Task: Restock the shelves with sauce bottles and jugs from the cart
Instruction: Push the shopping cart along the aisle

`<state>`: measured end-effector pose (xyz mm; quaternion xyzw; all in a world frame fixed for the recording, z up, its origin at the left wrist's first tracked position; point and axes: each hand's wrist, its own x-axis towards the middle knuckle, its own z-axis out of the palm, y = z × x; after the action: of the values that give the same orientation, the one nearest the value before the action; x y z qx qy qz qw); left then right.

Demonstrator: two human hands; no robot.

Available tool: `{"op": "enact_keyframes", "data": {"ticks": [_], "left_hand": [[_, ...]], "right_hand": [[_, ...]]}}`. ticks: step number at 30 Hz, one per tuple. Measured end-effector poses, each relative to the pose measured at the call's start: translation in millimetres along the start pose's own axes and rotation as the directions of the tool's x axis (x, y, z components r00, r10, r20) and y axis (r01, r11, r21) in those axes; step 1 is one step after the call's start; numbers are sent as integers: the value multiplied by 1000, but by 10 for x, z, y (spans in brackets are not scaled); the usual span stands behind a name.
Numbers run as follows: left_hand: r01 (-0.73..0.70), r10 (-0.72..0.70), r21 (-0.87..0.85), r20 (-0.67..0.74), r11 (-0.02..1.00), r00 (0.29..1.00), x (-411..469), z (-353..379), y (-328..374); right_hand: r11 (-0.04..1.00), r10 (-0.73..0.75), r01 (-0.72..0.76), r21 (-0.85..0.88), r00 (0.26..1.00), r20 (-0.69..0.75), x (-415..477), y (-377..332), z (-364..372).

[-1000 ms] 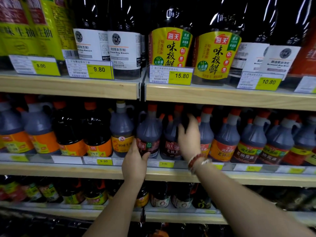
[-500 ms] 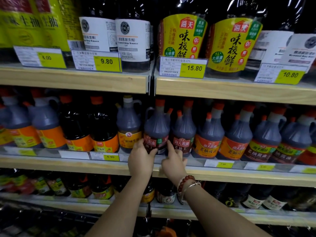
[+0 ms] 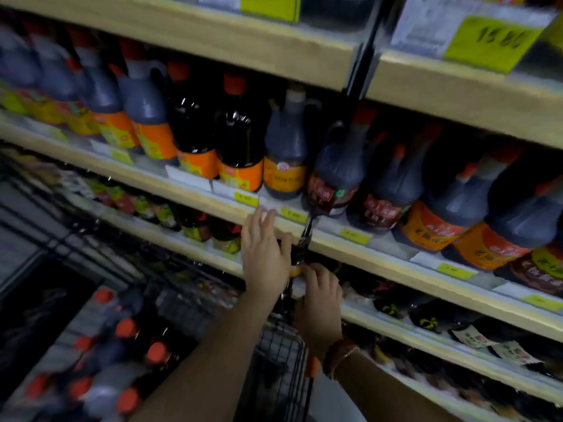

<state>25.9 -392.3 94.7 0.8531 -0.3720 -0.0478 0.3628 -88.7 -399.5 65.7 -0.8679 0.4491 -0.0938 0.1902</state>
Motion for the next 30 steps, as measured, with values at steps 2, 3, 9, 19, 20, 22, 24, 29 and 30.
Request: {"op": "enact_keyframes", "data": {"ticks": [2, 3, 9, 19, 20, 22, 24, 29, 30], "left_hand": [[80, -81, 58, 16, 995, 997, -243, -37, -194], [112, -115, 80, 36, 991, 993, -376, -52, -276], [464, -532, 311, 188, 829, 825, -1466, -239, -752], [691, -859, 530, 160, 491, 487, -2955, -726, -1205], [692, -866, 545, 143, 473, 480, -3079, -816, -1225], [656, -835, 559, 131, 507, 534, -3257, -940, -1250], [662, -815, 530, 104, 530, 570, -3381, -1037, -1249], [743, -799, 353, 23, 569, 601, -3709, -1145, -1167], [766, -803, 290, 16, 573, 595, -3751, -1151, -1139]], "right_hand": [[996, -57, 69, -49, 975, 216, -238, 38, 125], [994, -69, 92, -54, 943, 326, -315, 40, 107], [892, -278, 416, -176, 813, 512, -793, 319, 245], [631, -198, 740, -233, 444, 874, -1712, 211, 282], [623, -199, 750, -222, 427, 882, -1788, 179, 271], [635, -226, 741, -217, 447, 865, -1880, 156, 246], [652, -207, 725, -221, 452, 868, -1937, 161, 199], [679, -90, 695, -236, 397, 913, -1978, 203, 108], [673, -81, 697, -246, 401, 913, -1983, 215, 108]]}}
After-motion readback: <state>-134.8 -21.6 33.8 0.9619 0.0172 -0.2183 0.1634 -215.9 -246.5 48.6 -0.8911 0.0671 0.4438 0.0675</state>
